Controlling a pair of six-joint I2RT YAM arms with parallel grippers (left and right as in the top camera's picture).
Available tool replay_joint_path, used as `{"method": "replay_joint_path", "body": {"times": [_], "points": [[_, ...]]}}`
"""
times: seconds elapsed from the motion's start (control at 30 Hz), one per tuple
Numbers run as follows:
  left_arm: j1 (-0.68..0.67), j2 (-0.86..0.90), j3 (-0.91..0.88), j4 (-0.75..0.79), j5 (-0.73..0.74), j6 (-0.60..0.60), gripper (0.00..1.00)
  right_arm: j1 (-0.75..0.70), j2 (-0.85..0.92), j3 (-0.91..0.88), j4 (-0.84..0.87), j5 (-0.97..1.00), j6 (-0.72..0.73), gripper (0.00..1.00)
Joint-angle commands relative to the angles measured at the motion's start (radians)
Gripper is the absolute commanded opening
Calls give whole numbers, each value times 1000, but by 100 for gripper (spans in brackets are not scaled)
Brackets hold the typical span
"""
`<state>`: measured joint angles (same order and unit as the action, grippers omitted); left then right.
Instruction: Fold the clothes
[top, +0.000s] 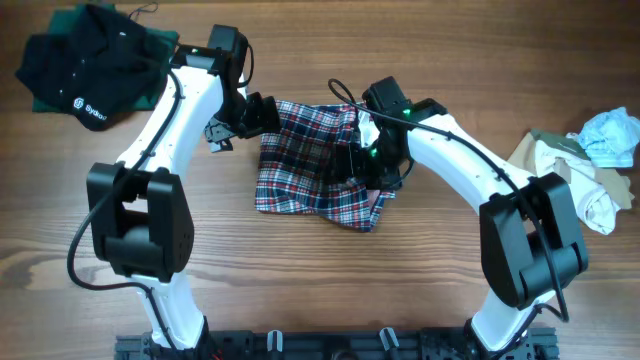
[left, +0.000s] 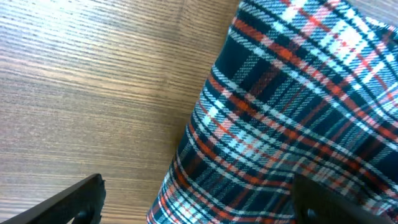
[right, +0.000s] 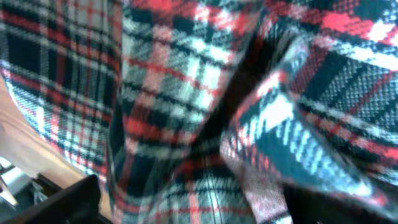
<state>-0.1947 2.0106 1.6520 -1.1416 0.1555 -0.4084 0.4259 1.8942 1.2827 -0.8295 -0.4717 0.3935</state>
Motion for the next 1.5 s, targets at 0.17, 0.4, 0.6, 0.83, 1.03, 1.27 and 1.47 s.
{"method": "replay_joint_path", "body": {"times": [0.17,0.4,0.6,0.83,1.03,1.27,1.47], "points": [[-8,29,-5,13,42,12,95,5,-19,-18,34,66,84,11],[-15,55,-5,33,42,12,95,-33,-19,-17,89,109,75,4],[-15,55,-5,35,41,13,95,-89,-19,14,138,109,11,4],[-15,55,-5,35,34,13,96,-106,-19,36,152,108,-21,4],[-16,55,-5,45,34,13,96,-106,-21,77,136,119,-28,4],[-16,55,-5,46,34,13,97,-117,-20,122,77,320,-29,4],[-16,55,-5,46,35,12,98,-129,-19,119,72,413,-57,50]]}}
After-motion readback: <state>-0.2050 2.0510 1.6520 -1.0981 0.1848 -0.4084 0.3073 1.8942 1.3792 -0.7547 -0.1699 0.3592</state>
